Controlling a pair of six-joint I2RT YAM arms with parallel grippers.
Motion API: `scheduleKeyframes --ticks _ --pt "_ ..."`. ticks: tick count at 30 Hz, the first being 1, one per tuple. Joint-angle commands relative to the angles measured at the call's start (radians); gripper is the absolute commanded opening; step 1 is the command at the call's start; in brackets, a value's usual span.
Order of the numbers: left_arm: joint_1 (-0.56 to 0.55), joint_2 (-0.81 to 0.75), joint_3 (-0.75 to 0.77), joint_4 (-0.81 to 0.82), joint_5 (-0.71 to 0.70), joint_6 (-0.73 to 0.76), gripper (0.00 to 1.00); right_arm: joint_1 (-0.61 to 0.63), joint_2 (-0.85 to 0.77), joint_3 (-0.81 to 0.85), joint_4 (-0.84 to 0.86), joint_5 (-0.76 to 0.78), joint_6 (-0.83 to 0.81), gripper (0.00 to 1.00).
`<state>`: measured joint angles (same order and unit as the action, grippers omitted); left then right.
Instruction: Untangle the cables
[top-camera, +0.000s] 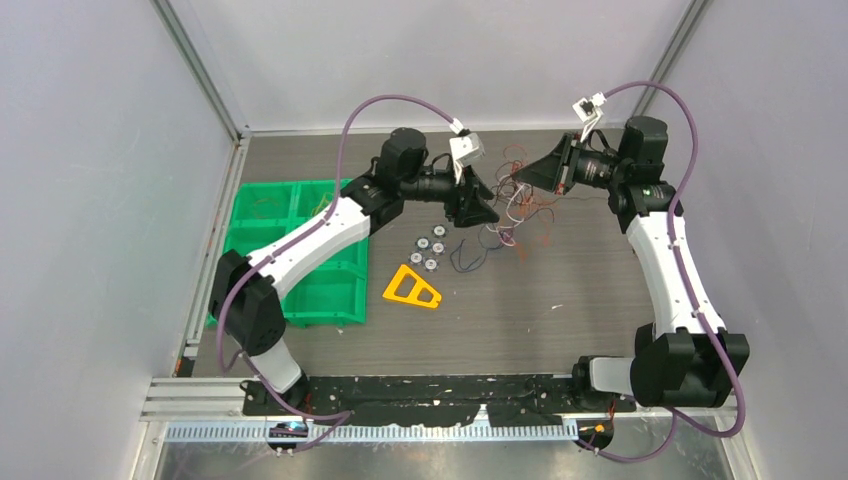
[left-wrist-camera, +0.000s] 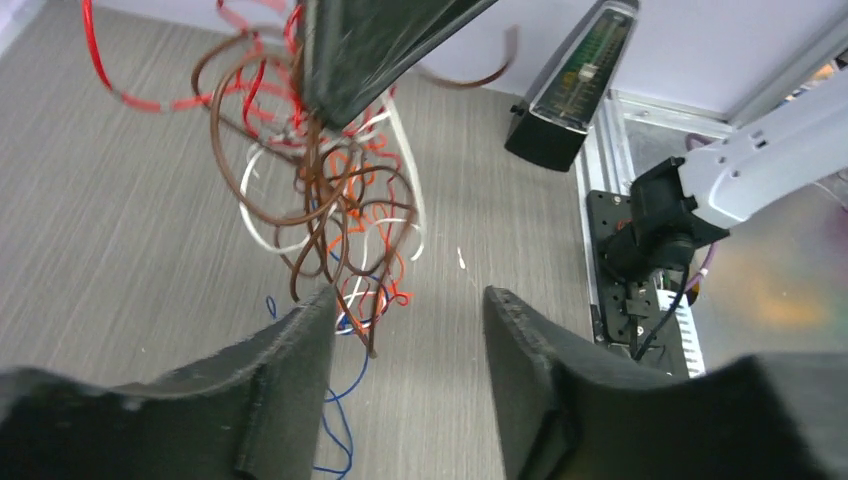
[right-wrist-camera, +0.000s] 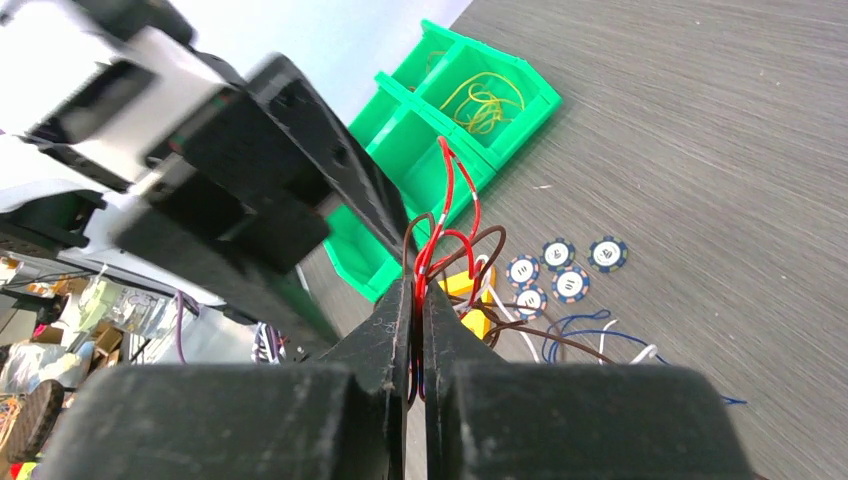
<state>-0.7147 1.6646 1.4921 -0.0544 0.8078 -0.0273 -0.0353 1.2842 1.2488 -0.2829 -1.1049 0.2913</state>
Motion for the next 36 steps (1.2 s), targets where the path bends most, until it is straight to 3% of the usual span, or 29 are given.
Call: scheduleKeyframes --ticks 1,3,4,5,10,15,19,24,29,36 --pt "-0.018 0.039 0.048 0.073 -0.053 -0.056 0.48 0.011 -0.031 0.014 0.122 -0.008 0.092 0.05" --pt "-0.020 0.041 0.046 0.075 -0.065 -0.056 0.25 0.011 -0.029 0.017 0.122 -0.009 0.089 0.05" --pt "-0.020 0.036 0.044 0.076 -0.071 -0.056 0.05 0.010 -0.027 0.018 0.113 -0.010 0.075 0.05" --pt "-0.019 0.014 0.039 0.069 -0.075 -0.045 0.00 0.008 -0.025 0.019 0.101 -0.004 0.060 0.05" --pt "0.020 -0.187 -0.021 -0.021 -0.012 0.068 0.00 -0.061 0.018 0.043 -0.097 0.111 -0.157 0.07" --pt "0.172 -0.333 0.065 -0.058 0.043 -0.079 0.00 -0.121 0.112 0.060 -0.179 0.251 -0.305 0.18" --pt "0.232 -0.353 0.216 -0.109 0.040 -0.080 0.00 -0.115 0.172 0.031 -0.152 0.292 -0.343 0.07" --pt "0.269 -0.352 0.350 -0.105 -0.020 -0.108 0.00 -0.110 0.304 0.008 -0.177 0.442 -0.476 0.05" --pt "0.311 -0.342 0.468 -0.096 -0.066 -0.120 0.00 -0.110 0.427 0.002 -0.274 0.550 -0.629 0.18" --pt "0.419 -0.374 0.482 -0.147 -0.131 -0.101 0.00 -0.110 0.454 -0.038 -0.288 0.563 -0.649 0.20"
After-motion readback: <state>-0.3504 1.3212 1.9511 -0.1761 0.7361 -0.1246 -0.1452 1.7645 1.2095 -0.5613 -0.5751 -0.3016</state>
